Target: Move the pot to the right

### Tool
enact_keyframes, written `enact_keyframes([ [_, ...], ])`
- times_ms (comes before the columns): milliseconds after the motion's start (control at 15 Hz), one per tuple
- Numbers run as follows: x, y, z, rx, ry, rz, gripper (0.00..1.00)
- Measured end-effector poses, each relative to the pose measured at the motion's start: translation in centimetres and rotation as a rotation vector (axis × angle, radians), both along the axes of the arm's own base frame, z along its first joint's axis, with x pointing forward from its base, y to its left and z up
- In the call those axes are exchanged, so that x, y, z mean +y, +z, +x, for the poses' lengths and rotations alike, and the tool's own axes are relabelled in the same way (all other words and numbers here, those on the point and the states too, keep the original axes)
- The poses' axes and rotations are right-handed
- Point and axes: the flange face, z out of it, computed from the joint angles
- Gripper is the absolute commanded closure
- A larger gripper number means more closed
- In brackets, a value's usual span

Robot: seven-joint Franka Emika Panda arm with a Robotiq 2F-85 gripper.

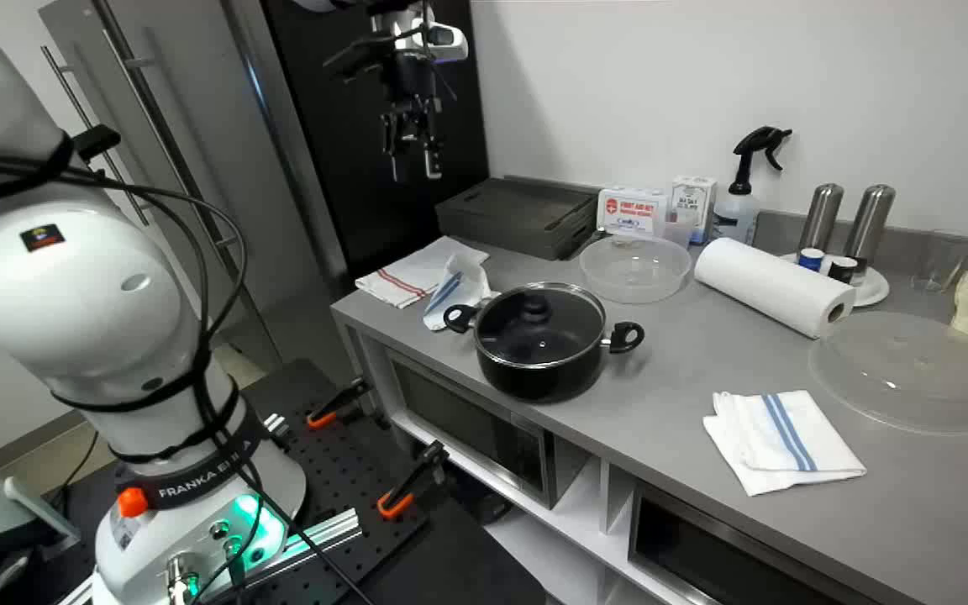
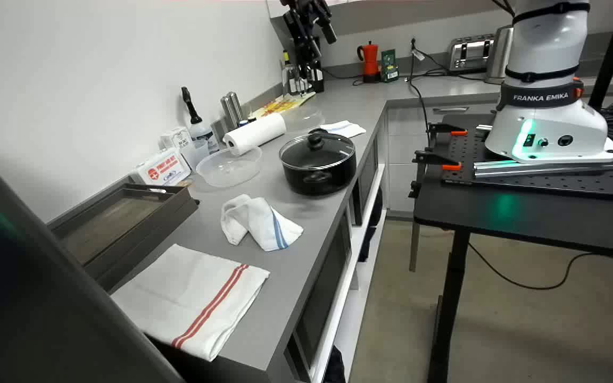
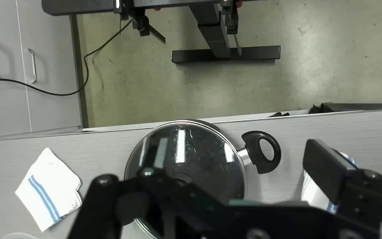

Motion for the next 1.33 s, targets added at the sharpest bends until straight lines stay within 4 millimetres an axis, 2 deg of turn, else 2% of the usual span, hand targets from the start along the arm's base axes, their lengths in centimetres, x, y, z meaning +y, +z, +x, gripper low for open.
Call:
enact_keyframes([
  [800,-0.2,-0.1,0.0,0.003,0.0,0.003,0.0],
  [1333,-0.9,-2.7,-0.8,0.039,0.121,0.047,0.0],
])
